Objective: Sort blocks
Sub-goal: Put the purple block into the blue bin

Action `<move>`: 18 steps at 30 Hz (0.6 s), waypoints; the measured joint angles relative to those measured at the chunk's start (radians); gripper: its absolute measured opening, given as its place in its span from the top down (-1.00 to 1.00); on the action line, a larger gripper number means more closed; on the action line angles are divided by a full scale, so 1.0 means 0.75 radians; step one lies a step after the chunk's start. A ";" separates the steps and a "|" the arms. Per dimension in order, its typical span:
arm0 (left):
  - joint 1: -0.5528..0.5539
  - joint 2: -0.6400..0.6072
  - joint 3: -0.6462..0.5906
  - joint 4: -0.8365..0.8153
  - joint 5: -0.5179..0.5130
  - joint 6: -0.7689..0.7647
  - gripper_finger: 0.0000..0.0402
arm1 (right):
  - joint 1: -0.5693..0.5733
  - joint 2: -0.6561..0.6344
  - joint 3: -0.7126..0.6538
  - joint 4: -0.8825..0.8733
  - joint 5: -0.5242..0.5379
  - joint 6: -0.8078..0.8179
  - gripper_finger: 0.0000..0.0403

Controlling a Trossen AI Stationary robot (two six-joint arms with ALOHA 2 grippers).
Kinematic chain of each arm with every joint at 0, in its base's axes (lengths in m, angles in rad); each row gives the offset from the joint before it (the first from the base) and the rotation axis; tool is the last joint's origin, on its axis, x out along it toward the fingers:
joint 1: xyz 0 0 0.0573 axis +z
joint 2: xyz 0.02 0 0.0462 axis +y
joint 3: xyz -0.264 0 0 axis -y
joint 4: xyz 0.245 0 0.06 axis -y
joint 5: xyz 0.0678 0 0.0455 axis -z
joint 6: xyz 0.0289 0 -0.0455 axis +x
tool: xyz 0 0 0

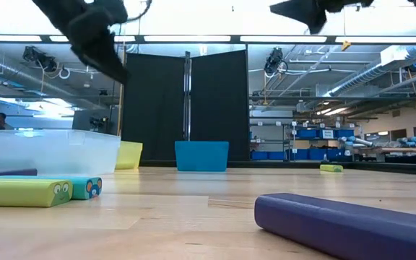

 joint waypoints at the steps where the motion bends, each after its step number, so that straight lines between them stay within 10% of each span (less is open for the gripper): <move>1: -0.003 -0.005 0.000 0.022 -0.002 0.011 -0.22 | 0.028 0.052 0.034 -0.005 0.008 0.002 -0.16; 18: -0.013 -0.017 -0.002 0.186 0.013 0.181 -0.20 | 0.372 0.846 0.637 -0.476 0.113 0.544 -0.34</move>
